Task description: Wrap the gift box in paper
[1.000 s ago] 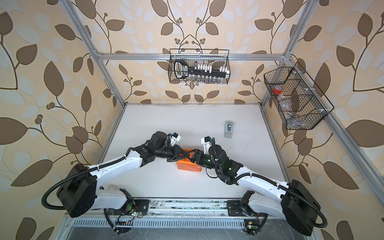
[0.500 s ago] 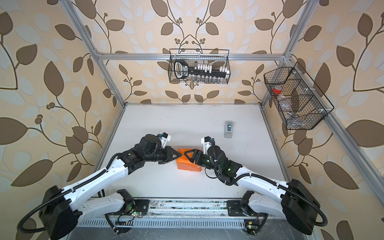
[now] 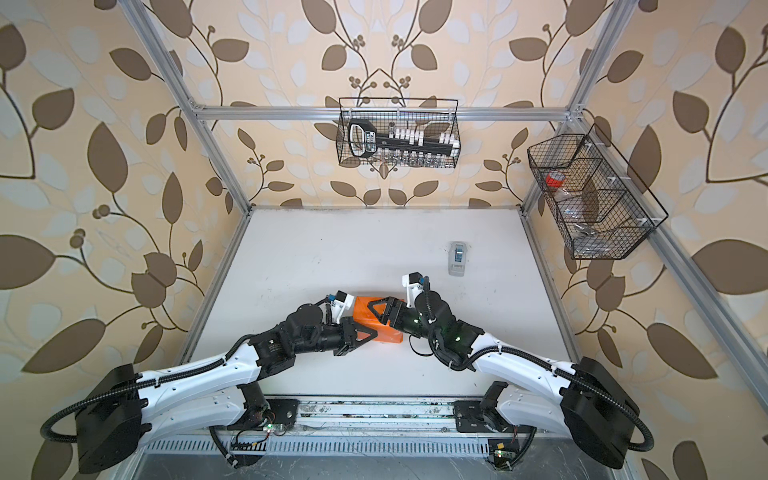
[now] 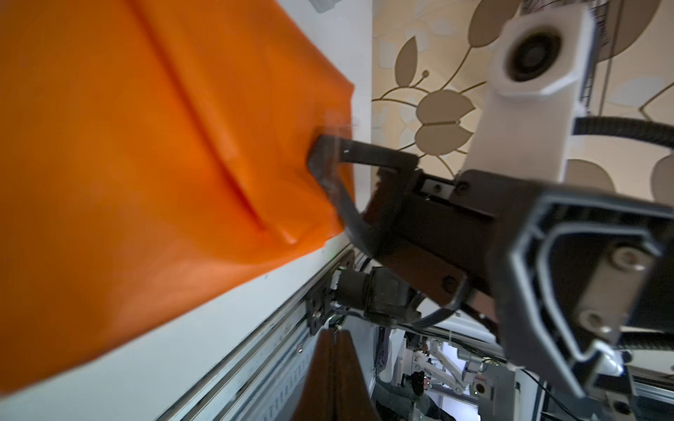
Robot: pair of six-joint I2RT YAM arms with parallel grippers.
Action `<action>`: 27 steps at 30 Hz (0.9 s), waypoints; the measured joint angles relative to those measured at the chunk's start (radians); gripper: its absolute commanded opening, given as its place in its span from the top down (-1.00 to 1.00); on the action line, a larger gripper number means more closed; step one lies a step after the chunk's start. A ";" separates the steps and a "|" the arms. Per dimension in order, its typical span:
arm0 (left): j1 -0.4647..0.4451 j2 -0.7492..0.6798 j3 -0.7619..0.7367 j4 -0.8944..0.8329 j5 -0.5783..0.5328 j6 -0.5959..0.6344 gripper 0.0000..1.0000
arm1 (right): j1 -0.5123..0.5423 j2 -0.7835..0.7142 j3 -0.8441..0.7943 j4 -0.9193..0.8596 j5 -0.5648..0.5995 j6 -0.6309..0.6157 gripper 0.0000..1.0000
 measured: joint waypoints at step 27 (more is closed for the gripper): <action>0.097 -0.167 0.117 -0.315 -0.336 0.069 1.00 | 0.000 -0.024 -0.040 0.052 -0.005 0.034 -0.58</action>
